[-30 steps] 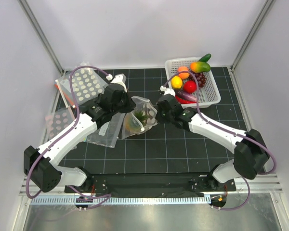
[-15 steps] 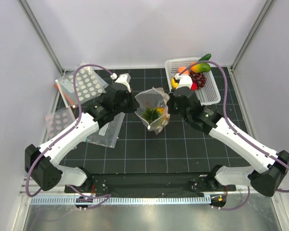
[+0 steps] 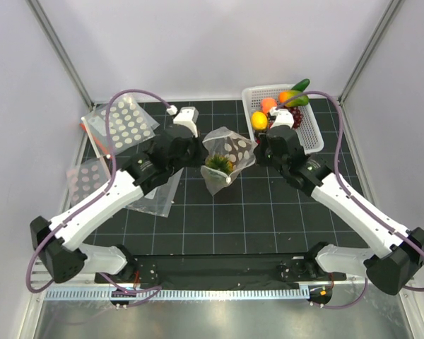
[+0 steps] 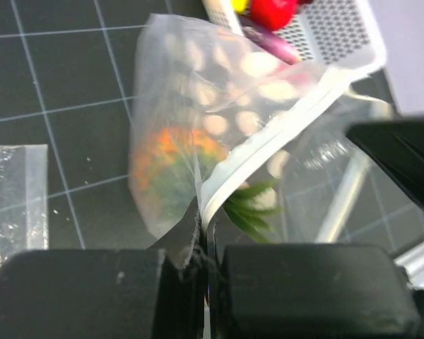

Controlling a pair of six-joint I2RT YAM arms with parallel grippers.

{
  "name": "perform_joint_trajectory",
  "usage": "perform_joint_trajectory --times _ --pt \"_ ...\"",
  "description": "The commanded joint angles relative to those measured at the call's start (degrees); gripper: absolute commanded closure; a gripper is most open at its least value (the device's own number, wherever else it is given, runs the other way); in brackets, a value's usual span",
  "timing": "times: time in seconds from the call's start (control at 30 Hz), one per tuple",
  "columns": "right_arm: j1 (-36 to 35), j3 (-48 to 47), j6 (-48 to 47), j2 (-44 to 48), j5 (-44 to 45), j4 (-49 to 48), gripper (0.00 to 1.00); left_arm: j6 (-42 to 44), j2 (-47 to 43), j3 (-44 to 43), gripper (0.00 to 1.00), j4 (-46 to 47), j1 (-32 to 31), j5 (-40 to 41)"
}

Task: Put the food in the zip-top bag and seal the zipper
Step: Adjust the zipper food storage bag at the center of the board.

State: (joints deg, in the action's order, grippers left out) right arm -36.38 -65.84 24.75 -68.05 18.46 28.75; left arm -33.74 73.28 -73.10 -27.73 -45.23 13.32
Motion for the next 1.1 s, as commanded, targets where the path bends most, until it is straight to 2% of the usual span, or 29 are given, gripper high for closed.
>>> perform_joint_trajectory --times 0.0,0.03,0.07,0.17,0.3,0.4,0.43,0.5,0.57,0.73,0.87,0.9,1.07 --pt "-0.6 1.8 0.0 3.3 -0.2 -4.2 0.99 1.7 3.5 -3.8 1.0 -2.4 0.4 4.7" --pt "-0.8 2.2 0.0 3.2 -2.4 -5.3 0.99 1.7 1.9 -3.5 1.0 -2.6 0.4 7.0" --pt "-0.8 2.4 -0.1 2.5 -8.7 -6.2 0.99 1.6 0.8 -2.8 1.0 -2.5 0.5 8.5" --pt "-0.8 1.9 -0.5 -0.1 -15.1 -8.5 0.99 1.7 -3.9 0.7 0.99 0.0 0.4 12.2" --pt "-0.8 3.3 -0.5 -0.5 -17.8 -11.6 0.99 3.3 -5.5 1.0 1.0 0.0 0.5 14.9" --pt "-0.7 3.5 -1.0 -1.5 -17.5 -11.4 0.86 3.6 -4.8 0.9 1.0 -0.2 0.4 15.7" --pt "-0.6 3.4 -1.5 -1.8 -16.4 -10.9 0.75 3.7 -4.4 0.7 1.0 -0.1 0.5 15.3" --pt "0.3 2.7 -1.4 -3.0 -14.4 -9.3 0.66 3.8 -2.2 0.1 1.0 -0.4 0.4 14.7" --pt "1.2 2.7 -1.3 -3.4 -14.3 -9.2 0.65 3.8 -0.4 -0.9 1.0 -0.7 0.5 13.1" --pt "2.8 4.1 -1.3 -3.4 -15.9 -10.6 0.5 3.9 6.5 -4.0 1.0 -2.2 0.5 8.7" --pt "3.2 5.6 -1.8 -1.5 -15.5 -11.6 0.47 3.4 9.8 -6.0 1.0 -3.9 0.6 6.7" --pt "3.3 6.1 -1.9 -0.8 -14.9 -11.8 0.43 3.3 9.9 -5.9 1.0 -4.0 0.7 6.7" --pt "4.1 8.1 -2.8 3.6 -7.8 -11.9 0.35 2.8 9.3 -5.4 1.0 -4.1 1.3 6.4"
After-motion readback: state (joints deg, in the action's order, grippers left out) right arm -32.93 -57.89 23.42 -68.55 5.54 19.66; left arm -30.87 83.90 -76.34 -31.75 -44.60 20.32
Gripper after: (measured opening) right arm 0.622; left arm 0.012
